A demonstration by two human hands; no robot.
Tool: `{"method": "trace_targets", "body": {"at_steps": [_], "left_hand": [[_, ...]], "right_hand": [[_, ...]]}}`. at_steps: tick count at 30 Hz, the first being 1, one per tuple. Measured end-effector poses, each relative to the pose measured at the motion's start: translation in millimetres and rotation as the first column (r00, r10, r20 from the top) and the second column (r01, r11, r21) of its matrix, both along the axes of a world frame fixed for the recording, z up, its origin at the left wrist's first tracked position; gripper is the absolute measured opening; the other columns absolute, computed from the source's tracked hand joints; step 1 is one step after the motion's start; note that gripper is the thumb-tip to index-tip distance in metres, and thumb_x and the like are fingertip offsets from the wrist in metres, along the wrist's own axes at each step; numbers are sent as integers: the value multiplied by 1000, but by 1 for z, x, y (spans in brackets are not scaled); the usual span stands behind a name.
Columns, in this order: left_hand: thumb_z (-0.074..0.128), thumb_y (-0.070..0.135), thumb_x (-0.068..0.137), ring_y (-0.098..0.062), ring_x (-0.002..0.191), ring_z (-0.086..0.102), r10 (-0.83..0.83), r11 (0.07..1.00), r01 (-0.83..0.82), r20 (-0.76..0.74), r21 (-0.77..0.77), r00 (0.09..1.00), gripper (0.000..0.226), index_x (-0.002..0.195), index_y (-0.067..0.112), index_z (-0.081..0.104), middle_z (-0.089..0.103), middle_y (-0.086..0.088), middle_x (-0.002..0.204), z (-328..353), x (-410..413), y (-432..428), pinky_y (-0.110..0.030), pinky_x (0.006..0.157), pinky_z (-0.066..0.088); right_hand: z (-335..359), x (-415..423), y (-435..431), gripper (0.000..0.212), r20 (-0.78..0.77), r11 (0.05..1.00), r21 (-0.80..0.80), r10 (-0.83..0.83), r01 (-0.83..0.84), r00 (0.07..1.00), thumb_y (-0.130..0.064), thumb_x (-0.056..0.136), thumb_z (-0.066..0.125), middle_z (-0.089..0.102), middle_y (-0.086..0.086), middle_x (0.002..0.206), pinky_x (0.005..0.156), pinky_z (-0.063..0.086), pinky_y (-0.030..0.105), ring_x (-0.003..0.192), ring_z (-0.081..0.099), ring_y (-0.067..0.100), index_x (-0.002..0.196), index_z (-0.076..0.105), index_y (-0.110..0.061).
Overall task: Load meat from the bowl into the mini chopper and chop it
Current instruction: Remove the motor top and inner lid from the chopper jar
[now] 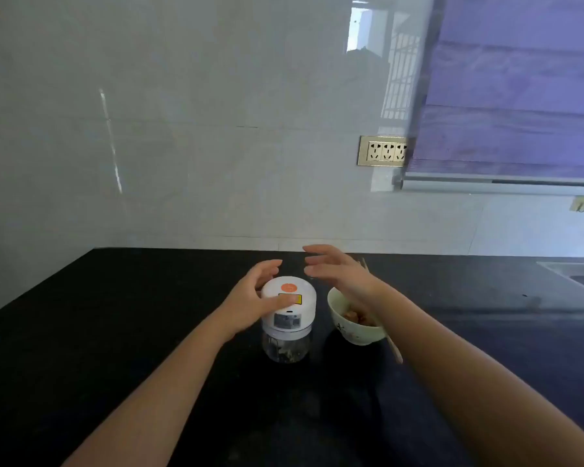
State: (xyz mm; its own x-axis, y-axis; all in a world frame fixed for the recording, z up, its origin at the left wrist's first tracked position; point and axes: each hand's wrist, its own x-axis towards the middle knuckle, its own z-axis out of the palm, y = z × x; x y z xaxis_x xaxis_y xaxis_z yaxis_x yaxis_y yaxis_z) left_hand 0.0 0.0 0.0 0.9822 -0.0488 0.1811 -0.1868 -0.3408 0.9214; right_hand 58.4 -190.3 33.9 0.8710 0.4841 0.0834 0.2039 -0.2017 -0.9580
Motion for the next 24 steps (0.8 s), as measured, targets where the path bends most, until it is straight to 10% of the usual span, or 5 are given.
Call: {"method": "trace_targets", "body": {"at_steps": [24], "left_hand": [[87, 18, 57, 1, 96, 46, 127, 989, -127, 1, -74, 992, 114, 142, 34, 13, 38, 20, 117, -48, -2, -22, -8, 68, 41]], "right_hand": [[1, -15, 34, 82, 372, 680, -731, 323, 60, 870, -53, 71, 72, 45, 1, 129, 92, 45, 29, 110, 45, 15, 137, 34, -22]]}}
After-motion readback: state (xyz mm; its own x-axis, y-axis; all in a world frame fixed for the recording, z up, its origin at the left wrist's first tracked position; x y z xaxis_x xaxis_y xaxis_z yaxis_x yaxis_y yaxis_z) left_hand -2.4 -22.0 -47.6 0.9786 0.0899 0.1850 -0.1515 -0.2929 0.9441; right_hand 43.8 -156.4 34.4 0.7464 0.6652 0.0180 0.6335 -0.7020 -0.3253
